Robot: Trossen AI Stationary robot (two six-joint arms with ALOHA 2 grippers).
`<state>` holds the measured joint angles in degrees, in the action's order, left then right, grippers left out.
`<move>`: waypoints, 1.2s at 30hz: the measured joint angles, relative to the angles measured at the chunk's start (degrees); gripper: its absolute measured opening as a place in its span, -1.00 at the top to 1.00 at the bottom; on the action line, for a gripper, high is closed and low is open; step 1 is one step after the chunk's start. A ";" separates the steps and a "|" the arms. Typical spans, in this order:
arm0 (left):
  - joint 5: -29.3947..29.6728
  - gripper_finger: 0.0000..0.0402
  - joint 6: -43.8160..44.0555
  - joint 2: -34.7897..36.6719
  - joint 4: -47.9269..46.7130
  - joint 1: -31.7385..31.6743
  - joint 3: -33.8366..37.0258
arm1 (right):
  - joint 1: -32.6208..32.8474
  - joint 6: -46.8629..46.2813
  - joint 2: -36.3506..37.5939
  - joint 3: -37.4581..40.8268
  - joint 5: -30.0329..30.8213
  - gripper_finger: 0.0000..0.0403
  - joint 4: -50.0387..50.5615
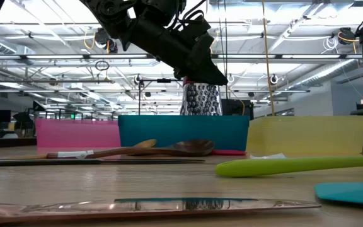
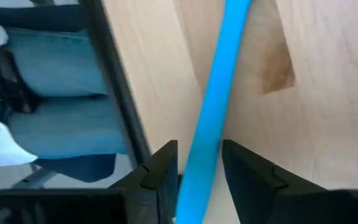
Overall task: Pick & Place Kitchen Items
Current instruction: Put the blue spatula into the blue bin
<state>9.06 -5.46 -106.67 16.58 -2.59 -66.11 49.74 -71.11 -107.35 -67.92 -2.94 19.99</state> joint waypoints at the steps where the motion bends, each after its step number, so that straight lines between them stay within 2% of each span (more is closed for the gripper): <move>1: 0.00 0.57 0.01 0.00 0.00 0.00 0.00 | 0.00 -0.09 -0.45 0.00 -0.11 0.41 -0.29; 15: 0.00 0.57 -0.03 0.00 0.02 0.00 0.00 | 0.69 5.49 -1.40 -0.13 0.97 0.43 -0.89; 19: 0.00 0.57 -0.02 -0.02 0.02 0.00 0.00 | 1.14 9.22 -1.40 -0.13 3.15 0.53 1.85; 30: 0.00 0.57 -0.27 -0.02 0.00 0.00 0.00 | 1.07 13.73 -1.33 2.06 2.99 0.89 0.83; 36: 0.01 0.57 -0.28 -0.02 0.00 0.00 0.00 | 1.07 15.05 -1.38 2.30 3.03 0.93 -0.93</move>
<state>9.07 -5.74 -106.69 16.58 -2.59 -66.11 50.81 -56.06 -108.73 -65.63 0.09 19.06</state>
